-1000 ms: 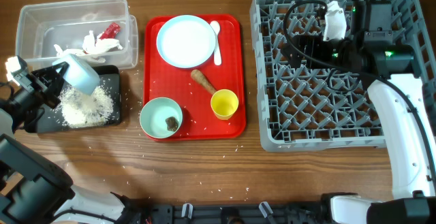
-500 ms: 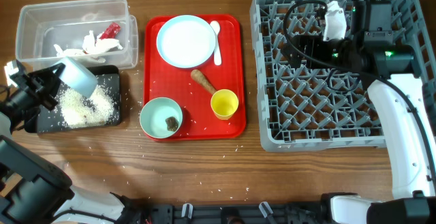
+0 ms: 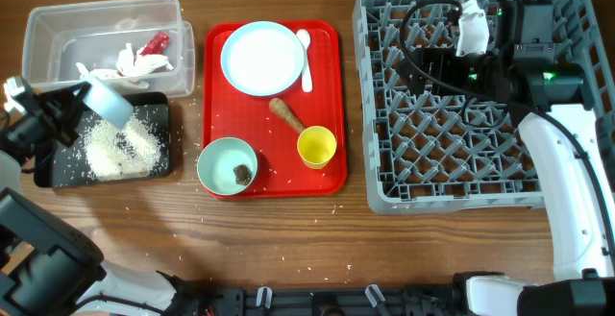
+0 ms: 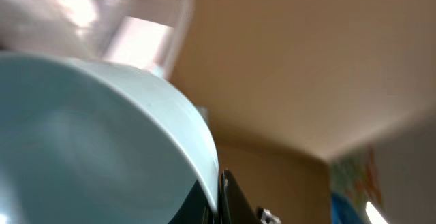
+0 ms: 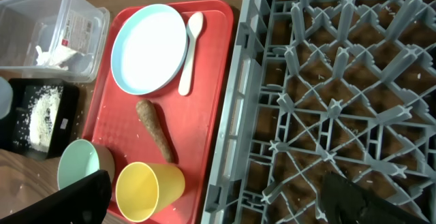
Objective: Sort waste into correct bins and load items into the dishwasher rack
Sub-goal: 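Tip the rice bowl over the black tray to pour out rice, then place the empty blue bowl back on the red tray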
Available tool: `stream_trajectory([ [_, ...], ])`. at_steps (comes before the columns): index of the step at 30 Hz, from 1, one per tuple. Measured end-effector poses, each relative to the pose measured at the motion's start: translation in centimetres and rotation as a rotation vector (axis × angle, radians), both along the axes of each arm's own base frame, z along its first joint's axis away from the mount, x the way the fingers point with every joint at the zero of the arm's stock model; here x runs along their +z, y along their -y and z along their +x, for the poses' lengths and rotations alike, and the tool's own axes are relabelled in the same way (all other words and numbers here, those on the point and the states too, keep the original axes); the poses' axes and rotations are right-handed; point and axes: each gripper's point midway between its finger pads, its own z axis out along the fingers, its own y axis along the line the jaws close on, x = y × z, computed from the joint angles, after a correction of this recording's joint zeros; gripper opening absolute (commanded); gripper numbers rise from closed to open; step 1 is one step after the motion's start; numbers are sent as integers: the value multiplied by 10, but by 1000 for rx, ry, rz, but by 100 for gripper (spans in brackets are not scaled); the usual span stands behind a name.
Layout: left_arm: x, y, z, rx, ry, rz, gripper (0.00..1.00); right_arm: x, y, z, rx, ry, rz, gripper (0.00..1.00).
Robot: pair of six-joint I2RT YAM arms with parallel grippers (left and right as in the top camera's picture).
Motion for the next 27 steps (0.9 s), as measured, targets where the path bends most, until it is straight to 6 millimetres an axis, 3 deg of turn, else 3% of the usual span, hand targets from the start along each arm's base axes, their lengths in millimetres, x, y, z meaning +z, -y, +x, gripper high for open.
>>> stream_trajectory([
  [4,18,14,-1,-75,93,-46,4,0,0,0,0,-2,0,100],
  [11,23,18,-2,-95,116,-62,4,-2,0,-2,0,-13,0,100],
  [15,21,26,-7,-96,39,-160,4,-2,0,-3,0,-17,-1,100],
  [16,20,37,-15,-88,-74,-285,4,-2,0,-3,0,-18,-1,100],
  [17,20,43,-17,-94,-90,-300,4,-3,0,-4,0,-23,-1,100],
  [22,32,52,-15,-133,23,-172,4,-3,0,-4,0,-24,-1,100],
  [25,30,80,-4,-212,54,-71,4,-2,0,-3,0,-16,0,100],
  [27,20,125,11,-302,41,104,4,-2,0,-3,0,-17,-1,100],
])
